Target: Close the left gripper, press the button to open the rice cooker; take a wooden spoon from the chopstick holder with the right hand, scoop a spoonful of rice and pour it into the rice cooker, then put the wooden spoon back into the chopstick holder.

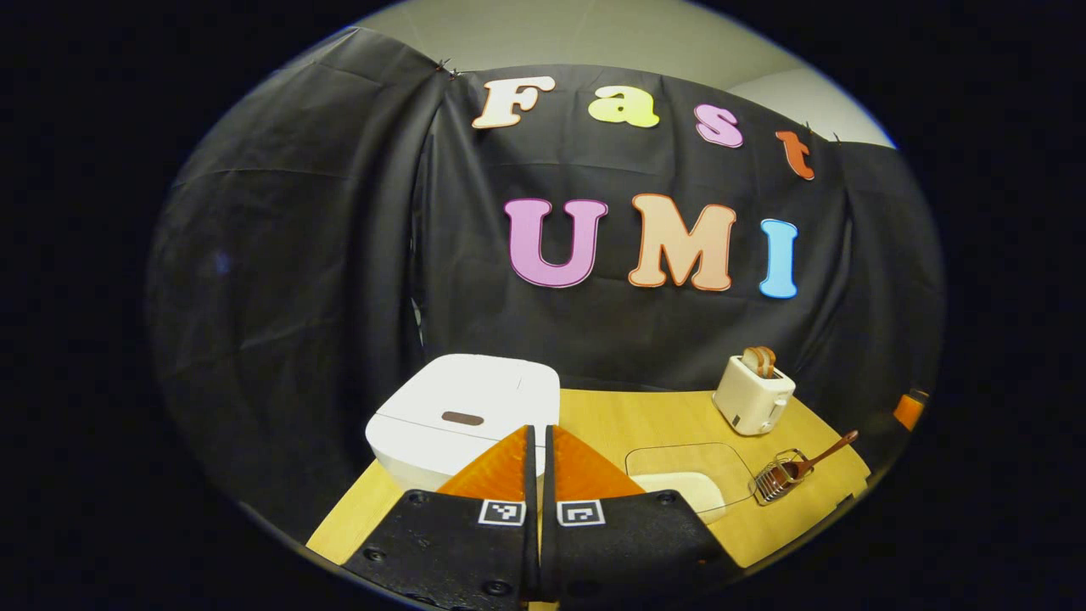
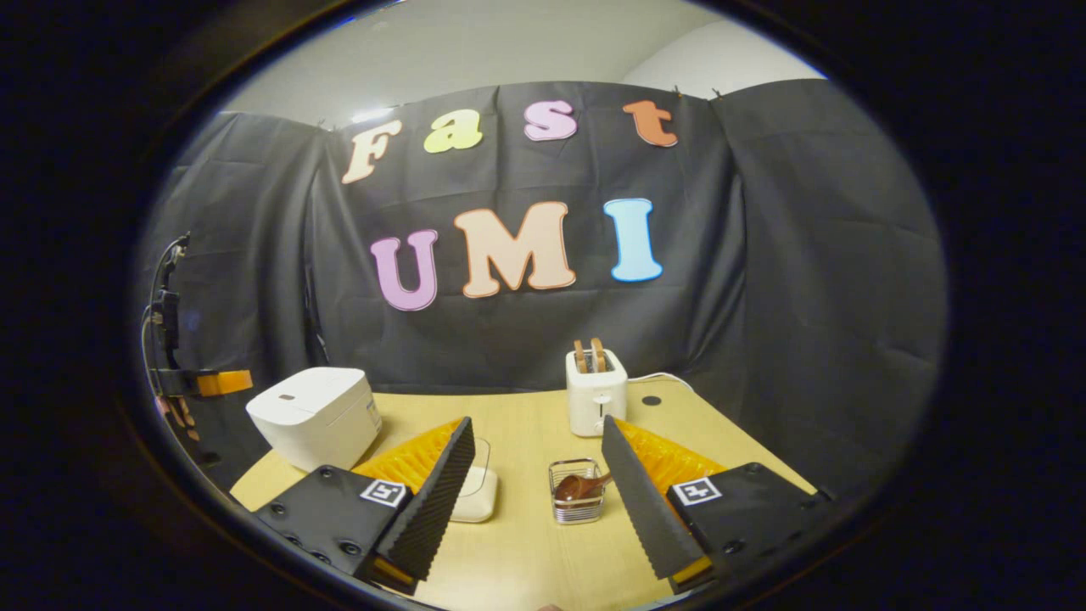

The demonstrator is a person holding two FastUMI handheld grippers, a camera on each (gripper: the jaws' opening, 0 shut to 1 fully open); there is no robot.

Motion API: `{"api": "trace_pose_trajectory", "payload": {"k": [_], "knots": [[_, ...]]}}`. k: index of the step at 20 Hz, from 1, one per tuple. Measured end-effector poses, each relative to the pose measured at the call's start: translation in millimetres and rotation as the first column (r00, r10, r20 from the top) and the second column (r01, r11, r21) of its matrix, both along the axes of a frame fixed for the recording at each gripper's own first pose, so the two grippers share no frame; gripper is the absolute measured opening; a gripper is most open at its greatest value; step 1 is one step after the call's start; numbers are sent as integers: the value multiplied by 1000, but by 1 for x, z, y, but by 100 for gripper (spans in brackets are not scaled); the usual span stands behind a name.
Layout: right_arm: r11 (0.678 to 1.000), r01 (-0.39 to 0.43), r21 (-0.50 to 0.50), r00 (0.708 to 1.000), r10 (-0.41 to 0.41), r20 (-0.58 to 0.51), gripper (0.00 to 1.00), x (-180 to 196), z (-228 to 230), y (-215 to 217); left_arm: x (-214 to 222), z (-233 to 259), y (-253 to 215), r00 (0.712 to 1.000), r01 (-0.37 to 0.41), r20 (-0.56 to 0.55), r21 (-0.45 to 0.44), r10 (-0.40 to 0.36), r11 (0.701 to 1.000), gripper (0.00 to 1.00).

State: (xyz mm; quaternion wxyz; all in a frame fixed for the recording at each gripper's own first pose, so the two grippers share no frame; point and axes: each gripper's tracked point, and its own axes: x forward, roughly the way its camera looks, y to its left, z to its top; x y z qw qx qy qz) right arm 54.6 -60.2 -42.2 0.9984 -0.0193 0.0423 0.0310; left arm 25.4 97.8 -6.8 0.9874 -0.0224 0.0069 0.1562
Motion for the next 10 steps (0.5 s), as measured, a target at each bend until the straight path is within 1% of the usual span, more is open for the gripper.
{"api": "trace_pose_trajectory", "payload": {"k": [2,4,6,10], "knots": [[1000,5,-12,1000,-5,-3,99,7,-3,0,6,3,16,1000,-19,5,17,19,1000,0],[1000,15,-9,1000,-15,-17,99,12,-6,6,15,5,29,1000,-20,5,32,20,999,0],[1000,26,3,1000,-26,-11,99,17,-2,19,26,7,40,1000,-6,-2,40,6,999,0],[996,84,0,996,-84,3,99,24,3,42,51,2,63,998,47,-44,53,-45,997,0]]}}
